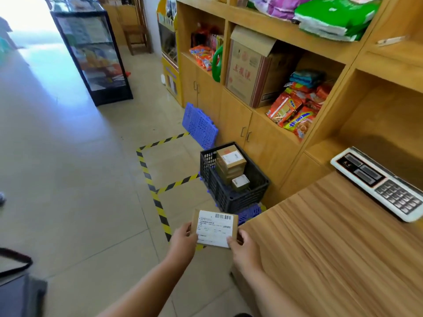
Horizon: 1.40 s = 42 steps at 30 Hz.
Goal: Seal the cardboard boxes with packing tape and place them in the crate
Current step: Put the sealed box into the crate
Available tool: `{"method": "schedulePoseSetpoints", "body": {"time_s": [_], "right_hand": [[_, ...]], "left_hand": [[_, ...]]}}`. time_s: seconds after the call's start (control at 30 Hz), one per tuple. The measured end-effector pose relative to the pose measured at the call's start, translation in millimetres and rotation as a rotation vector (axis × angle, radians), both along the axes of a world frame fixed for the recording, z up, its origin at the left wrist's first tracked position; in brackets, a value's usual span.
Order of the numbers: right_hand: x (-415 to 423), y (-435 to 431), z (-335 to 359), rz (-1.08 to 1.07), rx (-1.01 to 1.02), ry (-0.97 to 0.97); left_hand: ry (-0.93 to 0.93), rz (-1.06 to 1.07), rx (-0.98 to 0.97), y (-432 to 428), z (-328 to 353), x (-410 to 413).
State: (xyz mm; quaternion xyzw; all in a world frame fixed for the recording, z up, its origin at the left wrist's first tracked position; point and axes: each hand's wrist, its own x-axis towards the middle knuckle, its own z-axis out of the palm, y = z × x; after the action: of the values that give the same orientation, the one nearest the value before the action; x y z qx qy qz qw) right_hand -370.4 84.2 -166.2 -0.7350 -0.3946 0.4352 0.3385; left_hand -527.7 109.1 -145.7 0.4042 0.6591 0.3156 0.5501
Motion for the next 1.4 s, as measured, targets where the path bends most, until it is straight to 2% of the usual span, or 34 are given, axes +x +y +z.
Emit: {"method": "schedulePoseSetpoints", "body": {"time_s": [0.27, 0.63, 0.83, 0.93, 1.17, 1.27, 1.4], "right_hand": [[-18, 94, -12, -0.005, -0.101, -0.053], [-1, 270, -25, -0.07, -0.181, 0.098], [23, 335, -32, -0.107, -0.245, 0.06], [37, 361, -40, -0.143, -0.291, 0.063], [68, 437, -62, -0.287, -0.389, -0.078], [76, 471, -69, -0.337, -0.508, -0.17], [92, 520, -96, -0.368, -0.578, -0.196]], "left_hand": [[0.043, -0.027, -0.005, 94, -13, -13], [0.291, -0.226, -0.132, 296, -5, -2], [0.269, -0.244, -0.223, 374, -11, 26], [0.278, -0.322, -0.252, 407, -24, 41], [0.293, -0.579, -0.294, 501, -66, 85], [0.273, -0.651, -0.356, 541, -84, 103], [0.279, -0.731, -0.391, 595, -119, 130]]}}
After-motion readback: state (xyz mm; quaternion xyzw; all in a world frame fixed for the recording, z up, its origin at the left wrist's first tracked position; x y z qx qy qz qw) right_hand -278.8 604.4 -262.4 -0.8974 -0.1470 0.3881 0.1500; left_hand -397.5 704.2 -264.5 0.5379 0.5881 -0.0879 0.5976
